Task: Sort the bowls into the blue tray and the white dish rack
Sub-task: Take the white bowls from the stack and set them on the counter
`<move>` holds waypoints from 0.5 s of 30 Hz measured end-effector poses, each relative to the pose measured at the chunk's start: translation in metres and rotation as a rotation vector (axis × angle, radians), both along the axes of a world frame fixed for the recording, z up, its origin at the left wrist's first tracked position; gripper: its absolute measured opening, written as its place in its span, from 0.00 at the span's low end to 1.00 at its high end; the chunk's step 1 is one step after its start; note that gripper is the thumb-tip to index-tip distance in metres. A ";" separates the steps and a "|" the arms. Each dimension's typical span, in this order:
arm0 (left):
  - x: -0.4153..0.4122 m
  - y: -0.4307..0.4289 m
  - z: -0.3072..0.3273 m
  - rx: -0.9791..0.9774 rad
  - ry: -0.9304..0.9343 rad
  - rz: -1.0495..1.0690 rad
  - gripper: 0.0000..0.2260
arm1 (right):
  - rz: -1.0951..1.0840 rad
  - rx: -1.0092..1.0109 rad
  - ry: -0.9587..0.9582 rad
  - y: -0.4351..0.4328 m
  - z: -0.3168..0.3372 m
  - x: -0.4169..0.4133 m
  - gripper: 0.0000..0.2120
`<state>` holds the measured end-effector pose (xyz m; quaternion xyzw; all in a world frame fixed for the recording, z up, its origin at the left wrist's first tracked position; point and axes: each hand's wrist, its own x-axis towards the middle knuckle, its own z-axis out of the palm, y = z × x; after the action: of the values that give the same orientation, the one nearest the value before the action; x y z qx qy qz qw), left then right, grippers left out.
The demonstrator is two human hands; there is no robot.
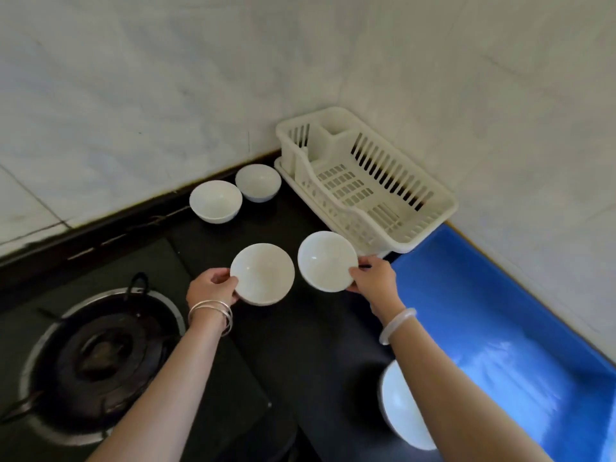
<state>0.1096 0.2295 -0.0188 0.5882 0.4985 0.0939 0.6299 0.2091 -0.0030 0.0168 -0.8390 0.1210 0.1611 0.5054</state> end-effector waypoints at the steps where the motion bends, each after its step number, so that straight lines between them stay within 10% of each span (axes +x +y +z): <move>1: 0.004 0.006 -0.003 -0.014 -0.002 0.021 0.11 | 0.000 0.002 0.012 0.009 -0.006 0.007 0.11; 15: 0.047 0.052 -0.026 -0.095 0.035 0.194 0.10 | -0.136 0.102 0.117 0.084 -0.054 0.063 0.11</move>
<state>0.1568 0.2820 -0.0452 0.5082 0.5679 0.1203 0.6362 0.2724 0.0813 -0.0376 -0.7913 0.1989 0.1813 0.5491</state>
